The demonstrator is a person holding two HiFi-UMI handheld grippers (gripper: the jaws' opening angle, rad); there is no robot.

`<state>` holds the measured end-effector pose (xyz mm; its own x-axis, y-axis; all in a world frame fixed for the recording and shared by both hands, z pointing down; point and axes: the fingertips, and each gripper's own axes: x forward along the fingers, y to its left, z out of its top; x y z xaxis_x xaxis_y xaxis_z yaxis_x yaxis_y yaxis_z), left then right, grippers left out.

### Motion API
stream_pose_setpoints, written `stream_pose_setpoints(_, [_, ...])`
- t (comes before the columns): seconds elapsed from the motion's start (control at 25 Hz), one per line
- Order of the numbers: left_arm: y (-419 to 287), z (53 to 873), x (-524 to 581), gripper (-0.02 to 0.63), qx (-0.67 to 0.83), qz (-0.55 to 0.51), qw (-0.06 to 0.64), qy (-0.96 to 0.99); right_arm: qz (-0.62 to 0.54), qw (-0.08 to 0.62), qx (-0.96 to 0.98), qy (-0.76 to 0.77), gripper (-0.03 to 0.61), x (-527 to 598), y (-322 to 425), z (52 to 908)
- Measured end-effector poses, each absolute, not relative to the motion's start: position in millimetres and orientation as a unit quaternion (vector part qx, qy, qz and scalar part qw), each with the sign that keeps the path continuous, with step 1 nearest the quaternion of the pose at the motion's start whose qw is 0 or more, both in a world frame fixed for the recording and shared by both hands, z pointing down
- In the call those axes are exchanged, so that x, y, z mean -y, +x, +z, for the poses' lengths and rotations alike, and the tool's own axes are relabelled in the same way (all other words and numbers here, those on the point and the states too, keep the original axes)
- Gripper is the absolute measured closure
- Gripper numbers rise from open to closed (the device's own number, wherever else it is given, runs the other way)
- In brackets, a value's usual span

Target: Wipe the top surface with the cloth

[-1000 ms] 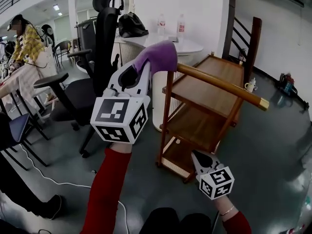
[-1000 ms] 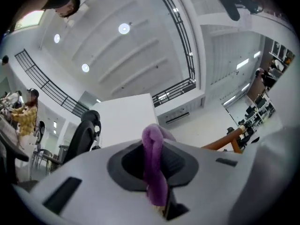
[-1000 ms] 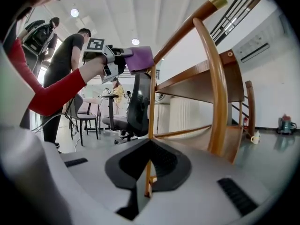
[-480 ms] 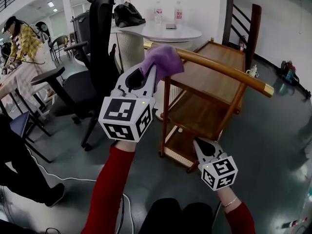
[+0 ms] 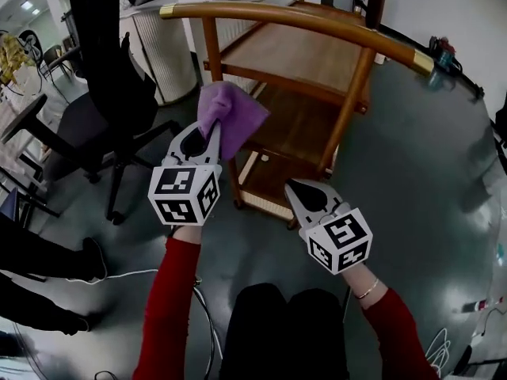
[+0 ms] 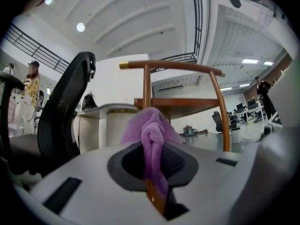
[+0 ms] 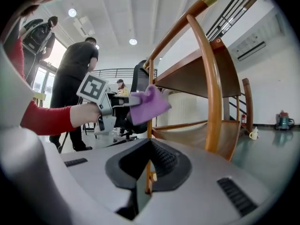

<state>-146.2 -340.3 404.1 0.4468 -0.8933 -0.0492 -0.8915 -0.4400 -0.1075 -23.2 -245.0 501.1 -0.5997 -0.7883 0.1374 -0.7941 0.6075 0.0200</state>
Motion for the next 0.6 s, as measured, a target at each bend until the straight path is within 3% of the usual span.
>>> stream_pose_setpoints(0.6, [-141, 748, 348, 0.561, -0.531, -0.206, -0.182, -0.801, 0.078, 0.098, 0.882, 0.454, 0.568, 225, 9, 588])
